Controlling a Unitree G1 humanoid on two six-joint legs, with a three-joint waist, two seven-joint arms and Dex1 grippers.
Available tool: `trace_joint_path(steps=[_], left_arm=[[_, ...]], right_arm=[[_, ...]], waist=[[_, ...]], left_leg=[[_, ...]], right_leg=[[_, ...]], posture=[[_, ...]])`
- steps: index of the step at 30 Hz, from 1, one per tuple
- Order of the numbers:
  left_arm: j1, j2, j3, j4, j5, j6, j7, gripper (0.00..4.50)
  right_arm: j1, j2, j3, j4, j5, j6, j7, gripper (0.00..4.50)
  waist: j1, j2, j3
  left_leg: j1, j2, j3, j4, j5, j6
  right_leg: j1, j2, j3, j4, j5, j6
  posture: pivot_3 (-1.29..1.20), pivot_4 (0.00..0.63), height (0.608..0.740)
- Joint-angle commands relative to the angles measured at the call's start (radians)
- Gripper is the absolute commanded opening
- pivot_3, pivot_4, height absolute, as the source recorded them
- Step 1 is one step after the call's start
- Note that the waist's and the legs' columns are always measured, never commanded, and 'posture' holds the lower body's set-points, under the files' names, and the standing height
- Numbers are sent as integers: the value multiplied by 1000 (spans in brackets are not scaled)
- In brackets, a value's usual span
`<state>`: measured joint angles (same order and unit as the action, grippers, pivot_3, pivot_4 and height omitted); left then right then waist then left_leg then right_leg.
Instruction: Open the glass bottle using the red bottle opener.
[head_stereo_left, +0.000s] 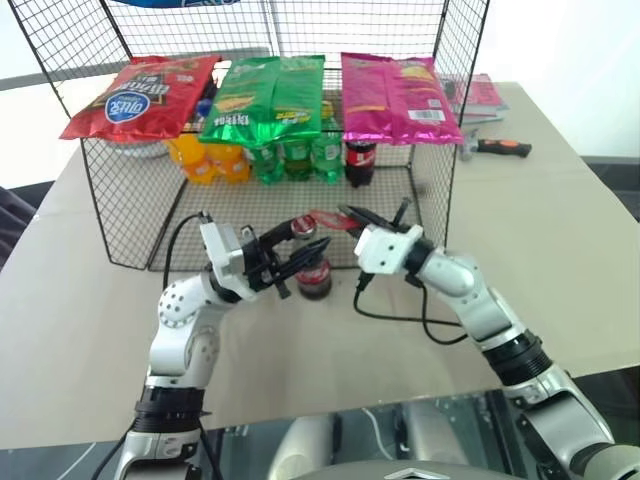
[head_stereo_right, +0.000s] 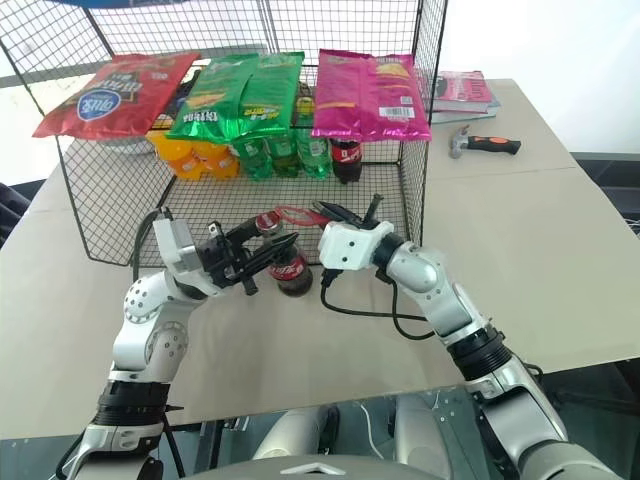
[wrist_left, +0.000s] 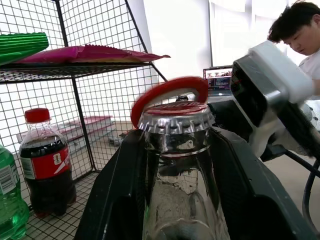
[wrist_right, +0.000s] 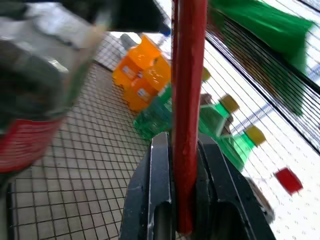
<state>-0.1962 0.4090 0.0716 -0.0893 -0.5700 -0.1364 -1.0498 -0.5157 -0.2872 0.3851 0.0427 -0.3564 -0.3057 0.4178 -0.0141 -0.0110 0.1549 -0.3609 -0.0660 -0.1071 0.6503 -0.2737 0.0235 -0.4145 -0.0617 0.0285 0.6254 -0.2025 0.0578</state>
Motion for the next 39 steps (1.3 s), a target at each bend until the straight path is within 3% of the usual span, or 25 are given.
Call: trace_joint_path(steps=[1, 11, 15, 34, 39], left_arm=[[8, 21, -9, 44, 53, 12, 8, 1508], [10, 35, -8, 48, 49, 28, 17, 1508], [10, 39, -8, 50, 50, 34, 21, 1508], [43, 0, -5, 14, 86, 44, 141, 1508], [59, 5, -5, -5, 87, 53, 157, 1508]], right_arm=[[-24, -13, 32, -19, -73, -54, -14, 0], [6, 44, 50, -56, -184, -8, -100, 0], [0, 81, 73, -55, -322, 22, -203, 0], [148, 140, 185, -245, -346, 211, -38, 0], [181, 212, 201, -196, -379, 282, -100, 0]], waist=[[0, 0, 0], [-1, 0, -1], [0, 0, -2], [0, 0, -7], [-1, 3, -10]], left_leg=[[0, 0, 0, 0, 0, 0], [1, 1, 0, 0, 0, -1], [2, 1, 0, 0, 1, -1], [4, 1, -1, 0, 0, 1], [6, 1, -1, 0, -1, 1]], right_leg=[[0, 0, 0, 0, 0, 0], [1, 1, 0, 0, 0, 0], [1, 1, 0, 1, 0, 0], [2, 1, 0, 1, 0, 0], [4, 2, 0, 1, 0, 0]], posture=[[0, 150, 740], [0, 150, 740], [0, 150, 740], [0, 150, 740], [0, 150, 740]])
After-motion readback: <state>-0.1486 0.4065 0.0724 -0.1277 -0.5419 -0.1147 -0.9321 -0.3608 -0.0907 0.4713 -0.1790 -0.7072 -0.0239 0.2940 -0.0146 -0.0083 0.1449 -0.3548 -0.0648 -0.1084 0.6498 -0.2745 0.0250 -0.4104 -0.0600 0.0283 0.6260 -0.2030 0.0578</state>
